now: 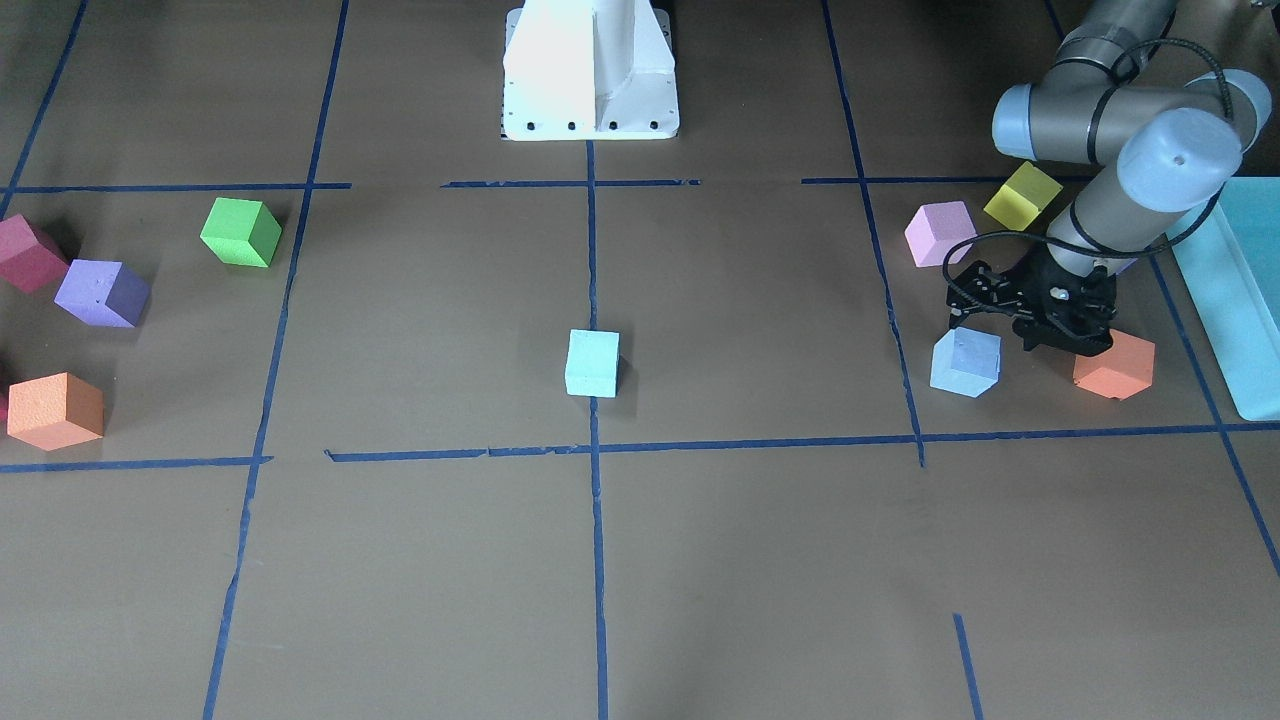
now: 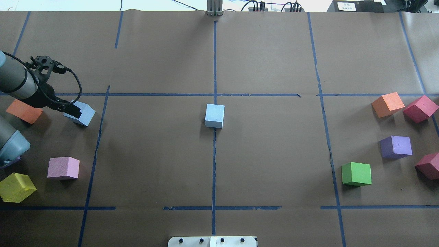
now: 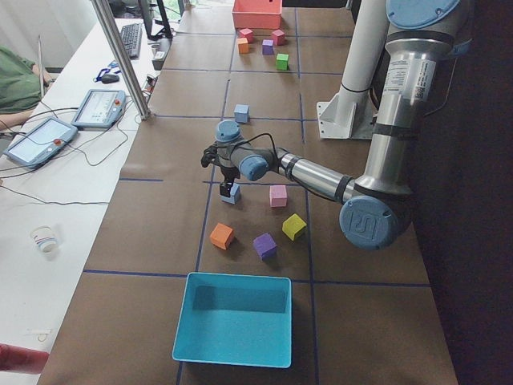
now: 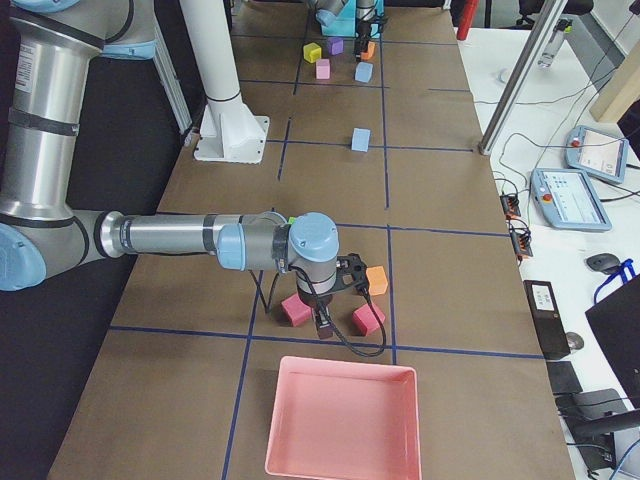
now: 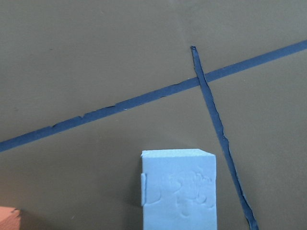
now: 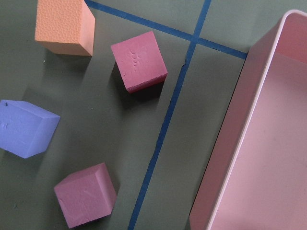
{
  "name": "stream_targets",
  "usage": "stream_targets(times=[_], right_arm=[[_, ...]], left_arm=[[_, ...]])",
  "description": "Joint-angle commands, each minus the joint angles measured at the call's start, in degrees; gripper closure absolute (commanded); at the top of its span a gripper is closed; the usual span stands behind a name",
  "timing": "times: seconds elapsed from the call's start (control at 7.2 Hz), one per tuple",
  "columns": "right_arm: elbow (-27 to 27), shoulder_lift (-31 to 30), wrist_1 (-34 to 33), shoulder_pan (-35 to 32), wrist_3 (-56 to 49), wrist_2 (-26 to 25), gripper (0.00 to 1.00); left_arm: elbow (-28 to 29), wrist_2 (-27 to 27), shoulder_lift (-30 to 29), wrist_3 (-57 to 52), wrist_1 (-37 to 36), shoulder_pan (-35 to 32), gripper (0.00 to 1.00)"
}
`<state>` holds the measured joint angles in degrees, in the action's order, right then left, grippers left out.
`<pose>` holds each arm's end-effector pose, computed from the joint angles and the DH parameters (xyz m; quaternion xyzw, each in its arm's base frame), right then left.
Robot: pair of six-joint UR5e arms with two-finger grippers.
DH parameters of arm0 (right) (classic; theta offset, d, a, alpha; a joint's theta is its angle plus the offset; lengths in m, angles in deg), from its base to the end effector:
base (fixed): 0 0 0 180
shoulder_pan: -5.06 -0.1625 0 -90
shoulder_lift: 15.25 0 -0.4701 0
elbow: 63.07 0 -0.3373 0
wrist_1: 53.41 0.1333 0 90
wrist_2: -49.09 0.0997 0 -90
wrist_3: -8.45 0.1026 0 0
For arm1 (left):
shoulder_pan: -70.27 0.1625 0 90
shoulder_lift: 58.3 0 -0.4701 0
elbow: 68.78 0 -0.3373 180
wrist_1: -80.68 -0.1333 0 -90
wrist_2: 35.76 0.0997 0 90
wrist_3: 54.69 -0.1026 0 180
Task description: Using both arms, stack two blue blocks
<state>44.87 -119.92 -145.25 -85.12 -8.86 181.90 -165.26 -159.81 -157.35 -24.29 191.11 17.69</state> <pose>0.0646 -0.3190 0.6708 0.0670 -0.3589 -0.1432 0.9199 0.2615 -0.4667 0.5467 0.0896 0.3958 0.1459 0.9022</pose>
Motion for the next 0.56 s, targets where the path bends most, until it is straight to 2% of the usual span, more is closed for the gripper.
stream_targets(times=[0.0, 0.42], right_arm=[[-0.19, 0.0, 0.0, 0.0, 0.0, 0.0, 0.0], [-0.36, 0.0, 0.09, 0.0, -0.09, 0.0, 0.0]], left_arm=[[2.08, 0.39, -1.23, 0.18, 0.05, 1.77, 0.0], [8.23, 0.39, -4.48, 0.09, 1.01, 2.31, 0.0]])
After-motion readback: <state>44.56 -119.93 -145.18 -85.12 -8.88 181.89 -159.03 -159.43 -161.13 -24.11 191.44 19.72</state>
